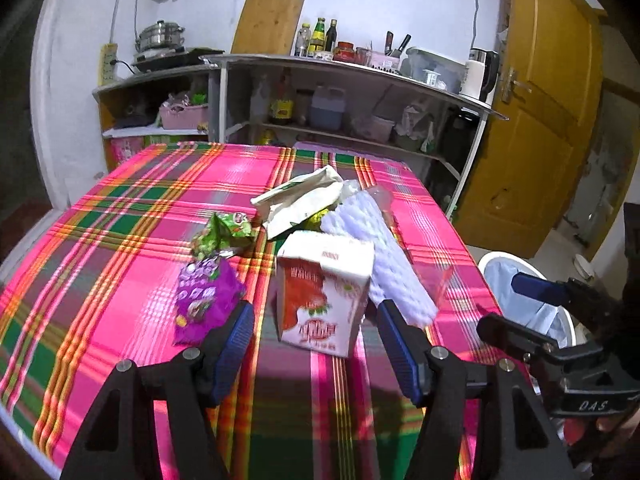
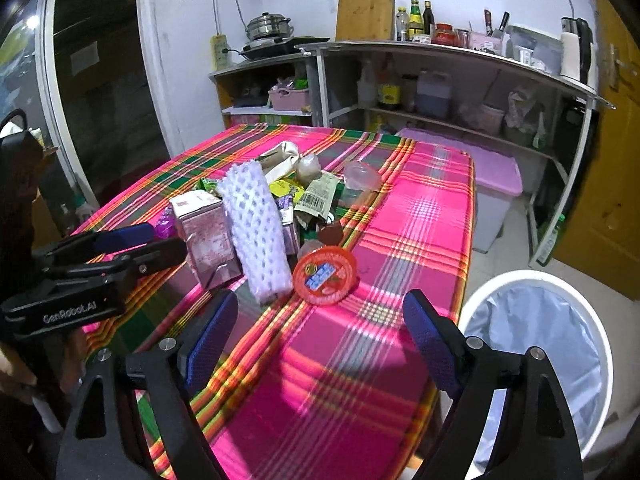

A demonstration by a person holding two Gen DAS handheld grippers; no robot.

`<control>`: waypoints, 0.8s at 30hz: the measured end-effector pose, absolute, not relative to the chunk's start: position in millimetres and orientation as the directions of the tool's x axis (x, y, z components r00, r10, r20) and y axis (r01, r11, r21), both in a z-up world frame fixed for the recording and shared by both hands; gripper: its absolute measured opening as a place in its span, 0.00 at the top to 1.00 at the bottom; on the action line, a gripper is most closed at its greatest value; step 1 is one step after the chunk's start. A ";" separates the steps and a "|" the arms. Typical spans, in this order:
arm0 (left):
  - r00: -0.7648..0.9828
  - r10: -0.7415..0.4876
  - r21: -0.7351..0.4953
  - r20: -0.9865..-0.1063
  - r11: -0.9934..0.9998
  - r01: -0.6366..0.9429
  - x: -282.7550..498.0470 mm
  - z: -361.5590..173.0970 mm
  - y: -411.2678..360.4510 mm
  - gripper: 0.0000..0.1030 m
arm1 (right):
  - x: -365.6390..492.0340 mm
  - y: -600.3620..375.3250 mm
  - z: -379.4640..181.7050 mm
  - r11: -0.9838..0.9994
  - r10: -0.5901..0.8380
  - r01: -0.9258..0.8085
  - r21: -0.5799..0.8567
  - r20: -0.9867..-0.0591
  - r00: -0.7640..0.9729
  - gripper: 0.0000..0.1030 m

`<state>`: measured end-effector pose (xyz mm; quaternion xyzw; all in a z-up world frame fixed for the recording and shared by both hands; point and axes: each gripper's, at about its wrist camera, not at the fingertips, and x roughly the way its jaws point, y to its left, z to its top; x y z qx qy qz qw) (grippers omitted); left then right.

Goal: Collect trash
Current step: 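Grasp the white-red juice carton with the left tool while the right tool grasps the white foam net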

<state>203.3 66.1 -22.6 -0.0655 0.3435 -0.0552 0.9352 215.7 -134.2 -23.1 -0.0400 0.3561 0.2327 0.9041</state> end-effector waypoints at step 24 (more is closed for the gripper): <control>0.781 -0.193 -0.204 -0.594 0.975 0.086 215.5 -26.0 78.1 0.48 | 233.1 -120.8 -16.6 0.859 0.431 -0.505 0.088 -0.656 0.619 0.40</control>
